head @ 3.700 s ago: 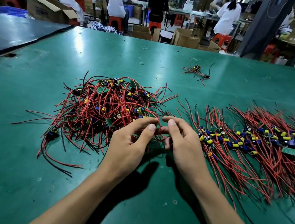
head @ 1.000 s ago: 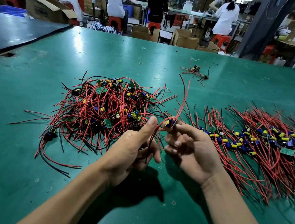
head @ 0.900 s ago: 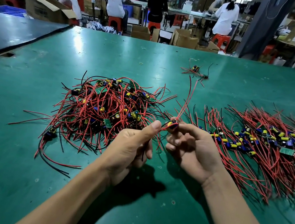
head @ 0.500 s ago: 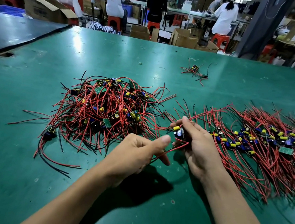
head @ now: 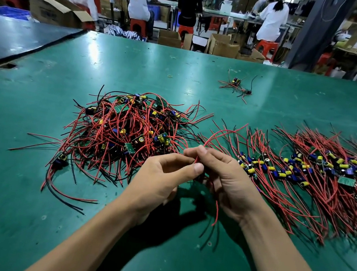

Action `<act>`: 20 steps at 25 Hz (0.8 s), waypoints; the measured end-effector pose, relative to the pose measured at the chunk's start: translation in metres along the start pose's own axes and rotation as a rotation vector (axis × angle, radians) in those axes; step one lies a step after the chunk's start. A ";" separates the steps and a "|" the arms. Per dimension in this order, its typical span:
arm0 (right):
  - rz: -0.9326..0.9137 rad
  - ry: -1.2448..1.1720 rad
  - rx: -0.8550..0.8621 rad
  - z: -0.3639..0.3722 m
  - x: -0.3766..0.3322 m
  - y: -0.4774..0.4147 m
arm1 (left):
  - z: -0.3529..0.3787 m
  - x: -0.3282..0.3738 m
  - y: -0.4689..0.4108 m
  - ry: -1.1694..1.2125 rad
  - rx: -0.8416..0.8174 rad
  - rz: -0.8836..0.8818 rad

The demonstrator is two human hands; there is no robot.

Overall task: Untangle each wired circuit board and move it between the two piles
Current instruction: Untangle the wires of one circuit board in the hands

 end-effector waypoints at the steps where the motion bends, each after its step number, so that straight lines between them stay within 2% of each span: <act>1: -0.001 0.002 0.011 -0.001 0.001 -0.001 | 0.001 0.000 -0.001 0.002 0.002 0.005; 7: -0.029 0.144 0.153 -0.016 -0.005 -0.002 | -0.001 -0.001 -0.005 -0.051 0.043 0.019; 11: 0.017 0.210 0.133 -0.023 -0.006 -0.002 | -0.004 -0.002 -0.004 -0.103 0.089 0.064; 16: 0.013 0.219 0.181 -0.025 -0.003 -0.003 | -0.004 -0.006 -0.005 -0.120 0.036 0.006; 20: -0.048 0.334 0.215 -0.026 -0.002 -0.003 | -0.001 -0.009 -0.007 -0.199 -0.025 -0.076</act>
Point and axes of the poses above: each hand's wrist, its own y-axis away from the middle knuckle, its own z-axis out of the palm, x = y × z, the point moved 3 cm from there along -y, towards the middle knuckle, and after that the axes turned 5 degrees about -x, right-handed, at the moved point
